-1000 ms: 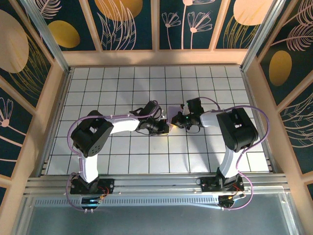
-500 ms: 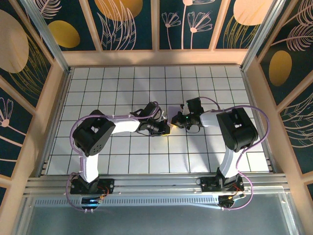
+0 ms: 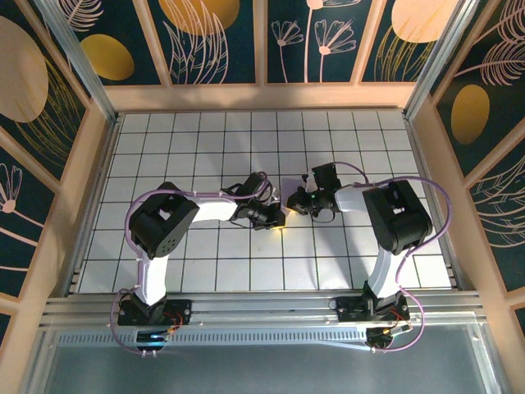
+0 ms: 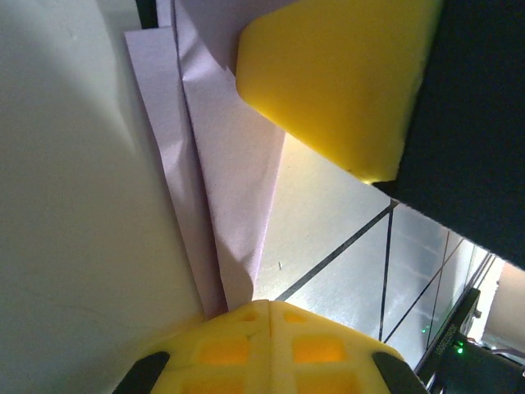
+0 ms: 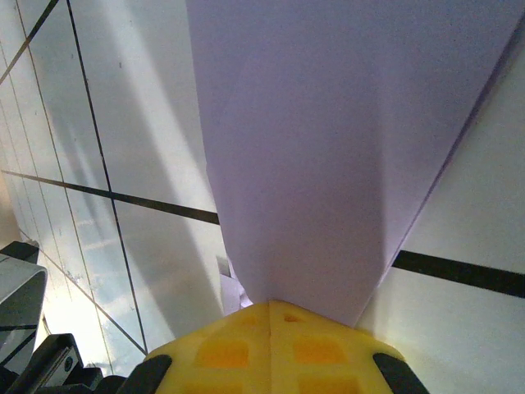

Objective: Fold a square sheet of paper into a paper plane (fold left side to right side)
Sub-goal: Fold the wing for the fifth time at the center of the table.

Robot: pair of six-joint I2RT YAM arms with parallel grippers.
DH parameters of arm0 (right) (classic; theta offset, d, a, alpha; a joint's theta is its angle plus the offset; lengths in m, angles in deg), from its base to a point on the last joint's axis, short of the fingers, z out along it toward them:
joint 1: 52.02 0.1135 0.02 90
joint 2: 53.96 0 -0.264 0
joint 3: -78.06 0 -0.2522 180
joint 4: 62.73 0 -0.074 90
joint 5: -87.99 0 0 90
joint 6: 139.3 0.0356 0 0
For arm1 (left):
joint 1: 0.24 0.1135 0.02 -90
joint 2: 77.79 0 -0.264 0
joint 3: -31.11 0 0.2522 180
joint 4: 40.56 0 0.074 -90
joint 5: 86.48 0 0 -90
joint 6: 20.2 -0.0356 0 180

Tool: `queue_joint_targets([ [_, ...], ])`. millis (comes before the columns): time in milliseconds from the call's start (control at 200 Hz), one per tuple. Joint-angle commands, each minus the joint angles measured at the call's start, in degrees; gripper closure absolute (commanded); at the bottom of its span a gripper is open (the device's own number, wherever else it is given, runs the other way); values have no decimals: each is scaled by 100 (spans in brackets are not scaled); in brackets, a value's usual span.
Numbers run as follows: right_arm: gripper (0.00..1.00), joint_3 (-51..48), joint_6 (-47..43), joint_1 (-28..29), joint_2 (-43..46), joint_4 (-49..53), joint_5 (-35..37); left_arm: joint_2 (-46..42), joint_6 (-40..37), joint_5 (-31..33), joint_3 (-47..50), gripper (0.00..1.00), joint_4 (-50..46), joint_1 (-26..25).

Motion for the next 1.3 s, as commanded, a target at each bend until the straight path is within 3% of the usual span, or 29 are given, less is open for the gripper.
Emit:
queue_joint_targets([
  [0,100,-86,-163,127,-314,665,447,72,40,-57,58,96,32,31],
  [1291,100,10,-216,164,-369,822,517,-157,-177,199,339,98,-142,30],
])
